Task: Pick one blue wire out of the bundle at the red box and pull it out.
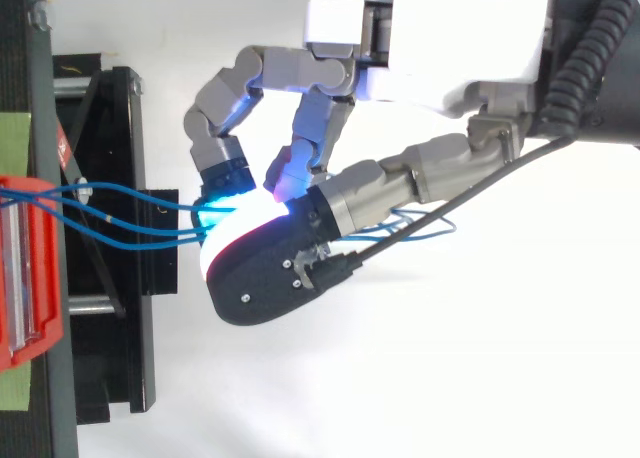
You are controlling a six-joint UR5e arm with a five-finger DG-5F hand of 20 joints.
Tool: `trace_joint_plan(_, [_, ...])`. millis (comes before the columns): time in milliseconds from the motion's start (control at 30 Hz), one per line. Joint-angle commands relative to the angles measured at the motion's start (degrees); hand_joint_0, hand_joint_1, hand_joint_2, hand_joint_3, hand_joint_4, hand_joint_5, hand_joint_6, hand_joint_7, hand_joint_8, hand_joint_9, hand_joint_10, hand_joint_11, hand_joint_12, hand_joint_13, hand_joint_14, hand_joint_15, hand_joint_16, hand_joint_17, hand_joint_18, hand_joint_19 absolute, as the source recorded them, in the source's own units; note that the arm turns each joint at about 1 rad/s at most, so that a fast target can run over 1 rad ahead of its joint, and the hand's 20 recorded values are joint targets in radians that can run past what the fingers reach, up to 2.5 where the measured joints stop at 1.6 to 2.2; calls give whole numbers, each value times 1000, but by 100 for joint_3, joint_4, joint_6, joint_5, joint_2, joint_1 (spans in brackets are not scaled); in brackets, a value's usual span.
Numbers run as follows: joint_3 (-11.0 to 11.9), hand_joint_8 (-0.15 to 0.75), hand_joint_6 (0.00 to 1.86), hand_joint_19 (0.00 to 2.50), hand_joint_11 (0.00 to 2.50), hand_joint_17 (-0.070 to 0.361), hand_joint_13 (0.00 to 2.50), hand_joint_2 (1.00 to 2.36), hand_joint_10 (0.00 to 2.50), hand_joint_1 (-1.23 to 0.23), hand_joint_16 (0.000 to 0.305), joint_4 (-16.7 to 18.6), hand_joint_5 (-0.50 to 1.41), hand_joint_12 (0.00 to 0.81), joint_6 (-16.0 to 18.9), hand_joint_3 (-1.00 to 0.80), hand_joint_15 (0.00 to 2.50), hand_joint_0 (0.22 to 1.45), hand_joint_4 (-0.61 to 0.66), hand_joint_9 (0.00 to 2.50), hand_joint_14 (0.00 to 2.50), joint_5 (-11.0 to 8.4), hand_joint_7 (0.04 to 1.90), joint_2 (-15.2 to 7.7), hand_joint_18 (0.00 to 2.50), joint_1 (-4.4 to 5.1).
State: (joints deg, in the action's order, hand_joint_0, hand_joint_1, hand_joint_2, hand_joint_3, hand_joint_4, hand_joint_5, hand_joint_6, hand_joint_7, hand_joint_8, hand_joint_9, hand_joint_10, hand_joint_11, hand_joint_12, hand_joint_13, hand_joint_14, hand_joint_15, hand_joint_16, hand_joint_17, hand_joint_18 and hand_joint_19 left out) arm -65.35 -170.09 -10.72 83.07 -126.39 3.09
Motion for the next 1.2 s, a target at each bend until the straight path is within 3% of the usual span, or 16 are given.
trace_joint_plan(0, [-4,393,889,602,813,113,1104,1015,16,-738,50,2,-61,430,0,-318,630,599,192,1336,22,-1,1257,0,1030,7])
trace_joint_plan(267, [13,392,903,585,830,112,1099,1013,19,-855,50,37,-68,427,9,-348,635,631,167,1314,21,-28,1232,0,1031,7])
trace_joint_plan(433, [13,368,920,560,812,112,1029,1000,18,-932,50,29,-97,423,18,-500,621,664,121,1223,23,-36,1168,0,978,-2])
trace_joint_plan(500, [13,367,920,587,813,115,1018,1000,18,-888,51,29,-102,427,18,-500,627,599,172,1208,21,-36,1141,0,959,-2])
trace_joint_plan(600, [13,394,910,609,787,130,1025,1000,17,-623,58,29,-96,458,9,-500,620,492,186,1240,21,-36,1131,0,981,-10])
trace_joint_plan(733, [13,390,897,647,776,123,1045,1000,17,-381,55,29,-84,447,9,-500,626,542,175,1295,21,-36,1184,0,952,-10])
trace_joint_plan(800, [13,387,894,655,770,120,1053,1000,18,-351,53,20,-78,441,0,-500,627,572,173,1321,21,-36,1205,0,946,-10])
trace_joint_plan(867, [13,392,893,656,790,119,1060,1003,19,-389,53,11,-75,442,0,-461,631,576,184,1333,19,-36,1206,0,957,-10])
trace_joint_plan(967, [13,400,892,642,812,119,1090,1006,18,-568,53,2,-75,439,9,-425,636,569,189,1344,22,-36,1216,0,992,-19])
trace_joint_plan(1167, [13,397,894,635,818,117,1114,1006,19,-658,52,2,-73,438,18,-428,641,571,191,1362,22,-36,1235,0,1025,-19])
